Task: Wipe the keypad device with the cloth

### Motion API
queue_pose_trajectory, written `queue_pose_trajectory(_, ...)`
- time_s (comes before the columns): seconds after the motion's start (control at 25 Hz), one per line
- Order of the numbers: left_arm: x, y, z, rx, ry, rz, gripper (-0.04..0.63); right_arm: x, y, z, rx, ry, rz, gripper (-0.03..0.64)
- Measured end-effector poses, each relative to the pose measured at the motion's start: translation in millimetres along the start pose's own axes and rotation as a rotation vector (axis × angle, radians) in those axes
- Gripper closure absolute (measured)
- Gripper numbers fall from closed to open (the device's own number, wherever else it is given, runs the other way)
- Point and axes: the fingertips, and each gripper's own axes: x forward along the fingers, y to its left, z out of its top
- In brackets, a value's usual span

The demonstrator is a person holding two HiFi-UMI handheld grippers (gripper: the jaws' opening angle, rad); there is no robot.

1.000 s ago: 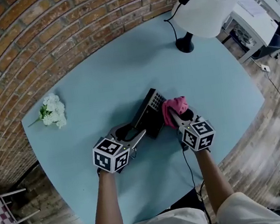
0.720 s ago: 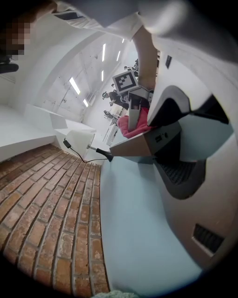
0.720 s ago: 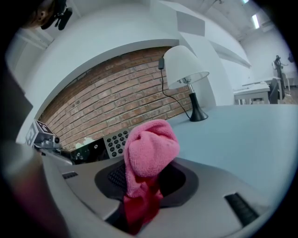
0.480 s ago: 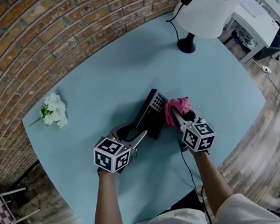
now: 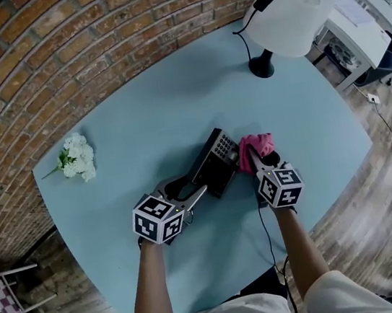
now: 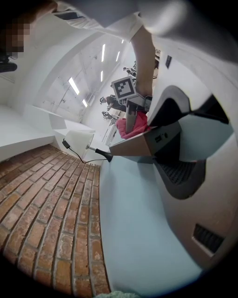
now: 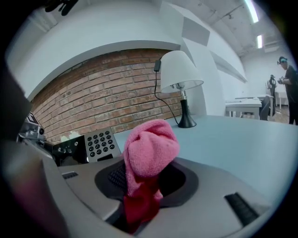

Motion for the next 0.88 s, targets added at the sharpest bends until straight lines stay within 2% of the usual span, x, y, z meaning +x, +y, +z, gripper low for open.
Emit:
queue_pose_trajectory(0.24,0,1,-1,0.009,0.009,0.007,0.344,-18,6,7,-0.046,-0.009,-0.023,0.454)
queue_pose_trajectory(0.44,-1,1,3,0.068,0.014,0.089,0.345,-52,12,12,-0.055,-0.032,-0.075,0.454)
queue_pose_trajectory(0.56,-7,1,7,0.074,-0.001,0.136,0.334,-73,18,15,-0.058,-0.039,-0.091,0.454)
queue_pose_trajectory(0.72,-21,-5,9,0.057,-0.059,0.127,0.334,-103,30,13,-0.055,-0.041,-0.097,0.454)
queue_pose_trajectory(0.88,-36,-1,15,0.140,-0.073,0.180,0.336,-125,41,10,-0.094,-0.031,-0.085,0.454)
